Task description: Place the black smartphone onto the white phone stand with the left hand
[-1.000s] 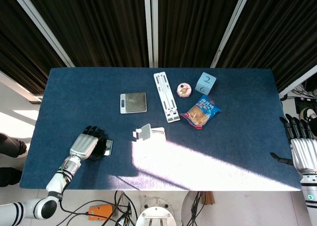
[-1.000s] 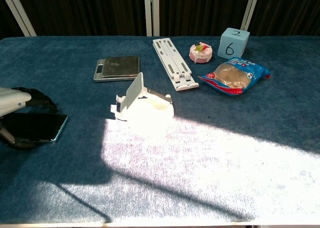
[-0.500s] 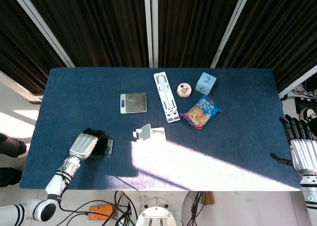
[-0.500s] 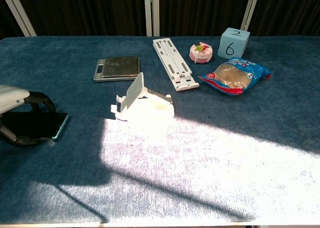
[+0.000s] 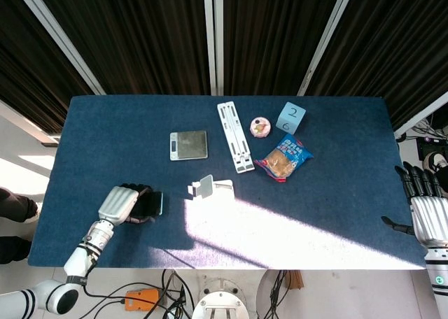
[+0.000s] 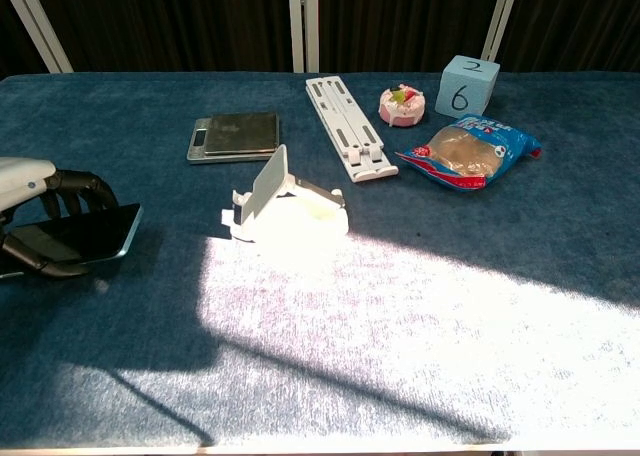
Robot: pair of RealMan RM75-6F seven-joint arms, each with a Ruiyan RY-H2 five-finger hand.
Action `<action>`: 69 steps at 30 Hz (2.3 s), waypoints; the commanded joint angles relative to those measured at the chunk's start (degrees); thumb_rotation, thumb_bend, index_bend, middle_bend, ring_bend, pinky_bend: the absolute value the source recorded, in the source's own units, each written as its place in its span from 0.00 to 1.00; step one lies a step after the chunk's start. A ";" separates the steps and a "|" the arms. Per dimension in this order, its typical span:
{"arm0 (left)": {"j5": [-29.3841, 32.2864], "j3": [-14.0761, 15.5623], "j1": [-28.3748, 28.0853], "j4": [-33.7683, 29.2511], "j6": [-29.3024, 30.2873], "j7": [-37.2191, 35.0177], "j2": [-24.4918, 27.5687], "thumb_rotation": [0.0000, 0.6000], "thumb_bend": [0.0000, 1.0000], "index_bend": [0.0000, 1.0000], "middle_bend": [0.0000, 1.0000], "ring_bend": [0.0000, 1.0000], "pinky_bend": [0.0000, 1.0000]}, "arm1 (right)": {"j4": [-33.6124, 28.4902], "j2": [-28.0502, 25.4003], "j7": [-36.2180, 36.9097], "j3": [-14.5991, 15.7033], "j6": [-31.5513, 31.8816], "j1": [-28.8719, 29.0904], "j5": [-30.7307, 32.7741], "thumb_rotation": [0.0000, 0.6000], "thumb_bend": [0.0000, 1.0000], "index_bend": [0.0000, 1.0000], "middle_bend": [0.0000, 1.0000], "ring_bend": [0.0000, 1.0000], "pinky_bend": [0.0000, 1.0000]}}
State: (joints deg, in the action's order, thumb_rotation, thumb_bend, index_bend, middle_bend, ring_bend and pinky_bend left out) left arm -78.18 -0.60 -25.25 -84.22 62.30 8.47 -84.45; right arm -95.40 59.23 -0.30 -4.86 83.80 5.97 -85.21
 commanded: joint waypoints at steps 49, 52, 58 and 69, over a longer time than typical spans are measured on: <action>0.77 -14.49 -8.10 11.40 10.81 -24.33 -30.43 1.00 0.26 0.52 0.61 0.46 0.51 | 2.54 0.36 0.49 -0.35 -0.64 -0.86 2.66 1.00 0.16 0.00 0.05 0.00 0.05; 0.12 -14.11 -7.96 12.73 11.23 -25.59 -31.22 1.00 0.26 0.52 0.61 0.46 0.51 | 2.66 0.48 0.60 -0.37 -0.84 -0.76 2.70 1.00 0.15 0.00 0.05 0.00 0.05; -1.26 -13.65 -7.92 16.20 12.20 -28.08 -32.99 1.00 0.26 0.52 0.61 0.46 0.51 | 2.82 0.63 0.67 -0.36 -0.96 -0.72 2.71 1.00 0.15 0.00 0.05 0.00 0.05; -2.43 -13.29 -8.33 20.95 11.90 -31.94 -34.97 1.00 0.24 0.52 0.61 0.46 0.48 | 2.71 0.67 0.66 -0.43 -0.98 -0.81 2.95 1.00 0.15 0.00 0.05 0.00 0.05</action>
State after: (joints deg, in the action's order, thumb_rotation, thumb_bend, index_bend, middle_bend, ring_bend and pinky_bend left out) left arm -80.52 -13.96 -33.53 -63.45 74.32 -23.29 -119.29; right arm -92.67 59.90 0.37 -5.28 82.82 5.16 -82.26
